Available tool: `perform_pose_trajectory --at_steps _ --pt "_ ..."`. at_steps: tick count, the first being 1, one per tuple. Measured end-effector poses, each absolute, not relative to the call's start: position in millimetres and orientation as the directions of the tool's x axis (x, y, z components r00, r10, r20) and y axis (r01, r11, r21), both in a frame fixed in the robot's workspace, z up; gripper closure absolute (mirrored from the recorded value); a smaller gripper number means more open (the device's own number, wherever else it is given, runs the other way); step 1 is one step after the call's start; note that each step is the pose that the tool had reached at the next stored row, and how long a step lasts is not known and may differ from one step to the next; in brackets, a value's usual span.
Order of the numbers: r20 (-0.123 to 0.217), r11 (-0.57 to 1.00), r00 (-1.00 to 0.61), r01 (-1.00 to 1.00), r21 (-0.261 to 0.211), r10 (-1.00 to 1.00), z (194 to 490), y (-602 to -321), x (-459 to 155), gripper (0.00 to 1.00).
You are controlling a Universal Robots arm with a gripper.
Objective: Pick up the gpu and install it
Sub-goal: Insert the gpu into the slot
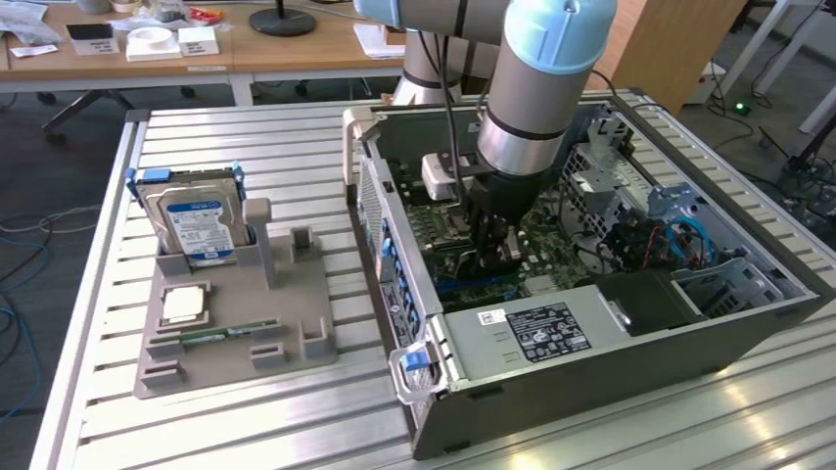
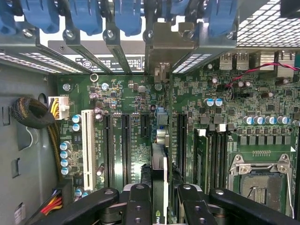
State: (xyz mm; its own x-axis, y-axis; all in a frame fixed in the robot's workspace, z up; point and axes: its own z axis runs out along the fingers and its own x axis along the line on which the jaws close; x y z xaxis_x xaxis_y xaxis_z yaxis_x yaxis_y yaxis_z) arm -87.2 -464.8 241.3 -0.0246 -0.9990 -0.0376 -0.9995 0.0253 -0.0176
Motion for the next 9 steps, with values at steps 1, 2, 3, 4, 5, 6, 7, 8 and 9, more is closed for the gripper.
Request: perform_pose_trajectory --at_steps 1,2,3,4,5,6,7,8,9 --pt "-0.037 0.025 -0.025 -1.000 -0.018 -0.999 241.3 -464.8 -87.3 0.74" --pt "-0.037 0.025 -0.025 -1.000 -0.018 -0.999 241.3 -464.8 -87.2 0.74" --pt "-0.037 0.025 -0.025 -1.000 -0.018 -0.999 241.3 -464.8 -87.2 0.74" --pt "-0.038 0.025 -0.025 -1.000 -0.018 -0.999 241.1 -464.8 -87.2 0.74" --pt "-0.038 0.025 -0.025 -1.000 -0.018 -0.999 240.7 -464.8 -87.2 0.74" --pt "-0.038 0.025 -0.025 -1.000 -0.018 -0.999 240.2 -464.7 -87.2 0.74" --pt "-0.038 0.025 -0.025 -1.000 -0.018 -0.999 239.8 -464.8 -87.2 0.74" --pt "-0.038 0.025 -0.025 -1.000 -0.018 -0.999 239.4 -464.8 -87.3 0.74" --pt "-0.037 0.025 -0.024 -1.000 -0.018 -0.999 239.2 -464.8 -87.3 0.74"
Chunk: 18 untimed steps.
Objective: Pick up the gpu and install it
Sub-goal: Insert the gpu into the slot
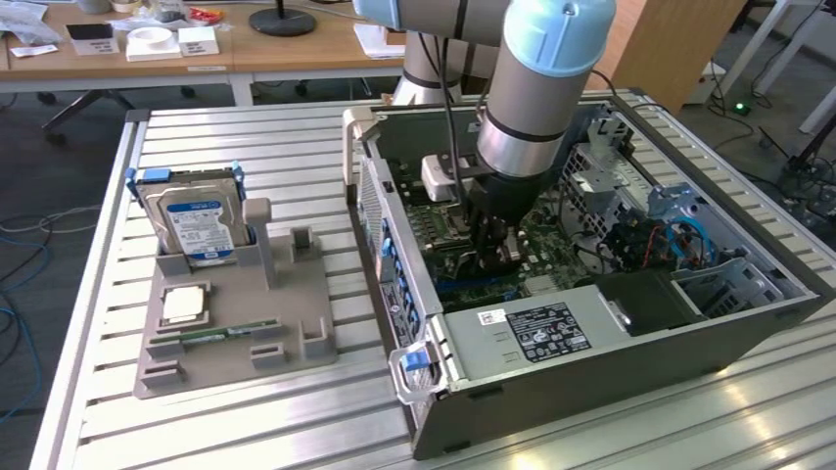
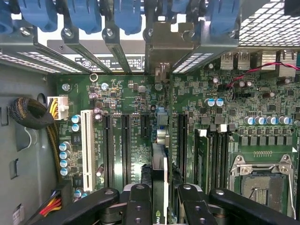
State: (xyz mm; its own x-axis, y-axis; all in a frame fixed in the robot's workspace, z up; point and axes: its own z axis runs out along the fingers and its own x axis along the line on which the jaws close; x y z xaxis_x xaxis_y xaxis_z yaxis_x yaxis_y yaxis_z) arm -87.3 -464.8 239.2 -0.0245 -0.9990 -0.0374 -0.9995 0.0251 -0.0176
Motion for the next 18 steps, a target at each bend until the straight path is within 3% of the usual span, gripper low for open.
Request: perform_pose_trajectory --at_steps 18 --pt "-0.037 0.025 -0.025 -1.000 -0.018 -0.999 238.2 -464.9 -90.1 0.74"
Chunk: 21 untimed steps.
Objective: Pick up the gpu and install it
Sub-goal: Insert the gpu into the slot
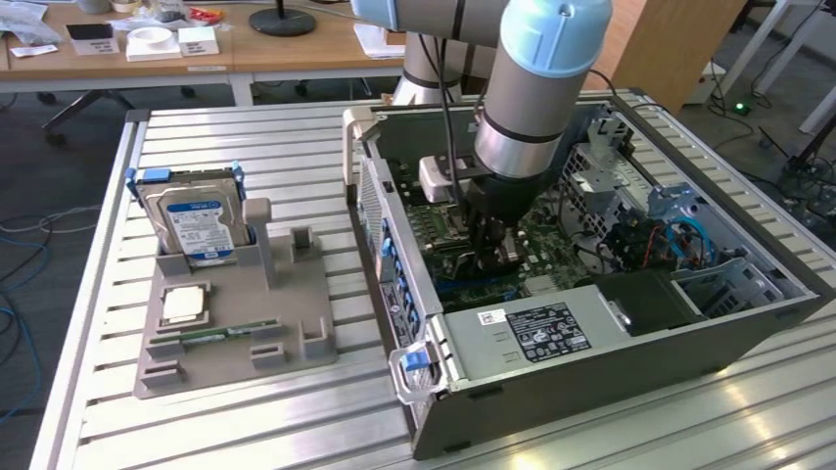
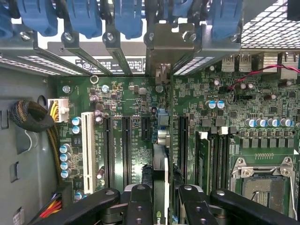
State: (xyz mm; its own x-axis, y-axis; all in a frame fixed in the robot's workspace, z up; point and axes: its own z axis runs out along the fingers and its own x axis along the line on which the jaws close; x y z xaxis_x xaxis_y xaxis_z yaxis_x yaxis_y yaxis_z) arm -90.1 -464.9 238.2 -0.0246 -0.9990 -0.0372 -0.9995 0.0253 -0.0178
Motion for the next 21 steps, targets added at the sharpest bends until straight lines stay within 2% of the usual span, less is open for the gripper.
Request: perform_pose_trajectory --at_steps 21 --pt "-0.037 0.037 -0.037 -0.999 -0.018 -0.999 236.6 -463.9 -90.6 0.74"
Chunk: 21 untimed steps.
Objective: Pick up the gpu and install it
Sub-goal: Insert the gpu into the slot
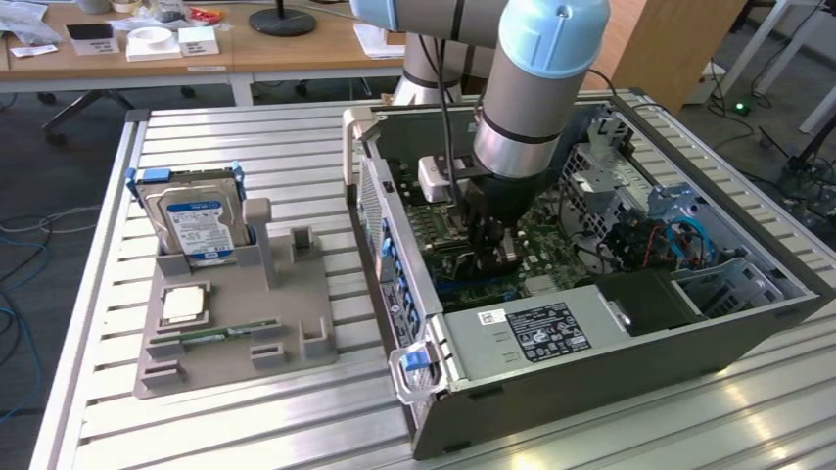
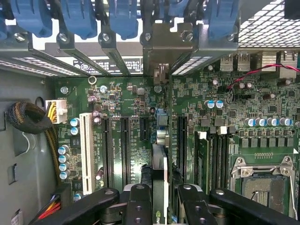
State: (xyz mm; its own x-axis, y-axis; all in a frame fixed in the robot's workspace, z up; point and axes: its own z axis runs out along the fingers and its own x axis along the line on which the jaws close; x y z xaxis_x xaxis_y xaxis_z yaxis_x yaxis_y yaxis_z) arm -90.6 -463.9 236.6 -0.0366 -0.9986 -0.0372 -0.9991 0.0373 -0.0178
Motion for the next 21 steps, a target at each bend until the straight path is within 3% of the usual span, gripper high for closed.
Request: perform_pose_trajectory --at_steps 21 --pt "-0.037 0.039 -0.038 -0.999 -0.019 -0.999 235.7 -464.0 -93.0 0.74"
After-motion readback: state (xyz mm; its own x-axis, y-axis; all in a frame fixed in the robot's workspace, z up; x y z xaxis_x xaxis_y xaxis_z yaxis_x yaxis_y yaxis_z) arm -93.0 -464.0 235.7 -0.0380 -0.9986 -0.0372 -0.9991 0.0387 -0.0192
